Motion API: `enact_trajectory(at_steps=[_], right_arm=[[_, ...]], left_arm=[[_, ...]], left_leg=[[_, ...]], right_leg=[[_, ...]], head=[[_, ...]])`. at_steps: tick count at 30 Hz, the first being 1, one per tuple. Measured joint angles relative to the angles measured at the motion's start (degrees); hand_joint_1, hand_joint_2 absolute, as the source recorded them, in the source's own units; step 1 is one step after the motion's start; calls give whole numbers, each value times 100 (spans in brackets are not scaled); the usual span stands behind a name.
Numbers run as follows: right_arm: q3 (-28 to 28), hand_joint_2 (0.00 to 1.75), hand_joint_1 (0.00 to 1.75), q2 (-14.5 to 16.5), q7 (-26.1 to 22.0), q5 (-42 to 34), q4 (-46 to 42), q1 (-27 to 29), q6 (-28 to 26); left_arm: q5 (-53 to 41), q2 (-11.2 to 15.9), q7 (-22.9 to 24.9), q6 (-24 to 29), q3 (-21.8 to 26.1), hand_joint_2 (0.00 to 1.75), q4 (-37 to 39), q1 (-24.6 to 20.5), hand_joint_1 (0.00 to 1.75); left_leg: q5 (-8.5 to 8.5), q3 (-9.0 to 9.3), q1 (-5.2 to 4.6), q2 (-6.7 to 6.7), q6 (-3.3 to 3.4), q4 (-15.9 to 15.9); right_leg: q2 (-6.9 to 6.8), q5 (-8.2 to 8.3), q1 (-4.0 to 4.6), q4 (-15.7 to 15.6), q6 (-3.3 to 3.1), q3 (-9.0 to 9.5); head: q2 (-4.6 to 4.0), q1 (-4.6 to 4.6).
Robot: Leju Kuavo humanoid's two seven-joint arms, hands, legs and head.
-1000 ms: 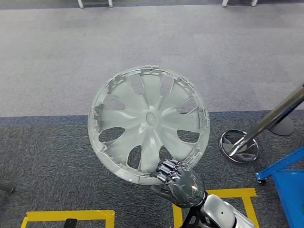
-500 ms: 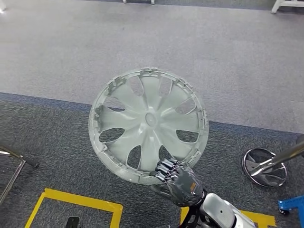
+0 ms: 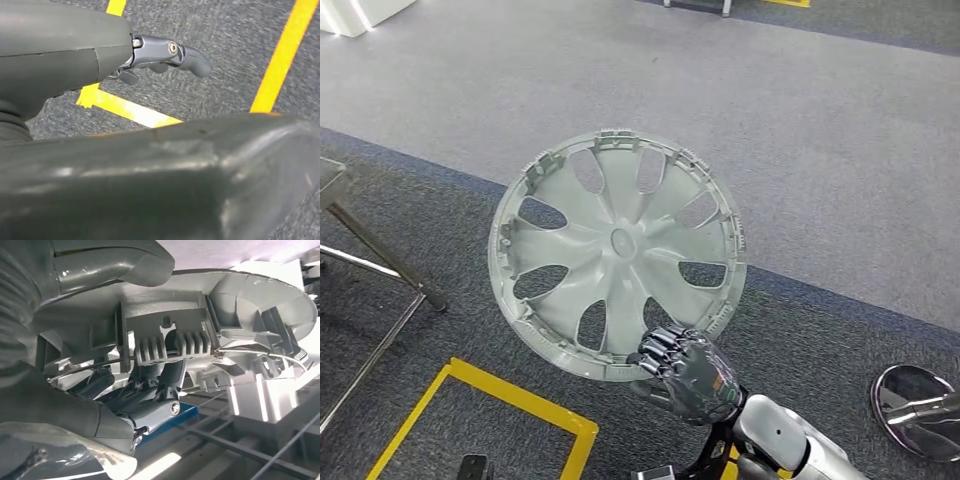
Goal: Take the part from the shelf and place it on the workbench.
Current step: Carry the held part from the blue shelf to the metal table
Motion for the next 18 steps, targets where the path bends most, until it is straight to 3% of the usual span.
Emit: enact_trajectory(at_steps=[2,4,5,6,8,10,12,13,14,16,18], right_arm=[[-1,175,175,1,3,-7,1,-8,-7],[0,175,175,1,4,-11,2,20,-12],[1,175,175,1,3,-11,2,40,-15],[3,175,175,1,2,-13,2,55,-16],[7,175,175,1,1,-23,2,67,-20],[8,175,175,-1,1,-47,8,55,-24],[11,175,175,-1,-4,-79,15,28,-27],[14,175,175,-1,-9,-95,17,3,-27],[16,175,175,1,-13,-111,19,-26,-25],[17,175,175,7,-20,-143,22,-74,-20],[17,175,175,11,-26,-159,31,-91,-17]], left_arm=[[-21,-2,1,1,-8,0,-1,-29,0],[-28,-7,-1,0,-13,0,0,-54,0],[-30,-9,-1,-1,-15,0,0,-53,0],[-30,-10,-1,-2,-16,0,0,-49,0],[-30,-10,-1,-2,-16,0,0,-45,0],[-30,-13,1,5,-16,0,-1,-50,0],[-28,-14,5,18,-16,0,1,-49,0],[-28,-14,9,23,-15,0,1,-45,0],[-28,-11,14,26,-15,0,2,-34,0],[-27,-6,20,29,-14,0,1,-35,0],[-24,-7,21,30,-15,0,1,-59,0]], left_leg=[[14,35,39,-133,56,-37],[8,37,42,-278,88,-35],[4,42,42,-356,94,-33],[0,50,43,-436,96,-31],[-16,70,54,-604,81,-15],[-41,55,60,-760,33,30],[-36,8,77,-886,-33,48],[-24,-9,90,-947,-68,42],[-25,-17,93,-935,-101,46],[-151,-102,75,-682,-161,248],[-463,-381,80,-371,-210,854]], right_leg=[[333,-245,-15,461,32,-230],[580,-516,-13,1233,39,-675],[618,-540,-13,1482,42,-855],[634,-450,-14,1529,43,-943],[719,13,-30,986,39,-800],[993,337,-69,293,25,-512],[1148,356,-77,34,-2,-373],[1104,354,-72,-3,-25,-346],[1038,363,-71,-20,-54,-328],[882,367,-82,-68,-126,-272],[705,346,-74,-89,-179,-226]], head=[[-1,27],[-1,51],[0,54],[0,54],[-1,54],[-1,51],[-1,50],[-1,48],[-1,52],[-1,16],[-1,-24]])
